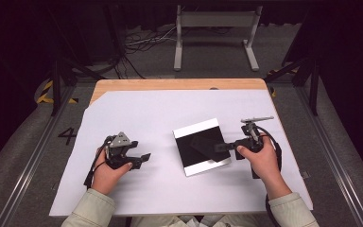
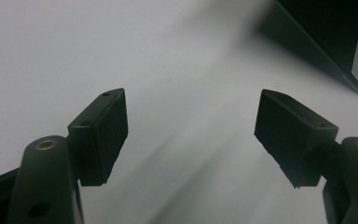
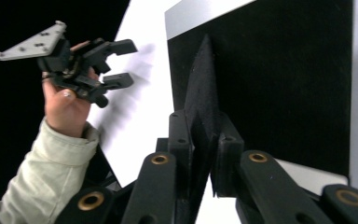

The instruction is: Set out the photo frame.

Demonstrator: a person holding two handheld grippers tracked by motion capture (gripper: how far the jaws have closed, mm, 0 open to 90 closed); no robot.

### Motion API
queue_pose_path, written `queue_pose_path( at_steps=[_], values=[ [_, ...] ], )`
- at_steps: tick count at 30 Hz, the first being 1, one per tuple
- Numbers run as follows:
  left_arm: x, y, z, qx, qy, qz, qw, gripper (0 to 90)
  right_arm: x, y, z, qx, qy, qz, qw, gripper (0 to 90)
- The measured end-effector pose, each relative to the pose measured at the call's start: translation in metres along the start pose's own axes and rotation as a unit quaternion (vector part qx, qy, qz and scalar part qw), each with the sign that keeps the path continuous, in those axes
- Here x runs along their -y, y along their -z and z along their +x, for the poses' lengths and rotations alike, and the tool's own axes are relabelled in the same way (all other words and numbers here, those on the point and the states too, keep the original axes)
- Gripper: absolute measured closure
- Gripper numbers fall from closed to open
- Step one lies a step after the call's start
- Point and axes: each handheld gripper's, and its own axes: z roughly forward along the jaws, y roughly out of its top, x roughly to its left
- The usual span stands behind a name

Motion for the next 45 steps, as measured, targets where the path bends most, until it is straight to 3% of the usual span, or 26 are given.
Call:
queue_pose_path(
  at_steps=[8,22,25,31,33,37,41,45],
  values=[
    [0.000,0.000,0.000,-0.001,0.001,0.000,1.0000,26.3,0.000,0.002,0.006,-0.033,0.030,-0.010,0.9990,87.3],
    [0.000,0.000,0.001,0.000,0.001,0.000,1.0000,26.0,0.002,0.006,0.005,-0.038,0.051,-0.067,0.9957,87.4],
    [0.000,0.000,0.000,0.000,0.002,0.000,1.0000,26.0,0.003,0.006,0.004,-0.045,0.067,-0.086,0.9930,87.4],
    [0.000,0.000,0.001,-0.001,0.002,-0.001,1.0000,25.4,0.006,-0.002,0.004,-0.034,0.120,-0.115,0.9855,87.4],
    [0.000,0.000,0.001,0.000,0.003,-0.001,1.0000,25.3,0.007,-0.002,0.004,-0.038,0.123,-0.116,0.9849,87.4],
    [0.000,0.000,0.001,-0.001,0.002,-0.001,1.0000,25.1,0.010,-0.006,0.004,-0.047,0.136,-0.134,0.9805,87.4],
    [0.000,0.000,0.001,-0.001,0.003,-0.001,1.0000,25.0,0.012,-0.010,0.005,-0.059,0.154,-0.157,0.9738,87.4],
    [0.000,0.000,0.001,0.000,0.002,-0.001,1.0000,24.9,0.014,-0.014,0.005,-0.049,0.178,-0.169,0.9682,87.3]
  ],
)
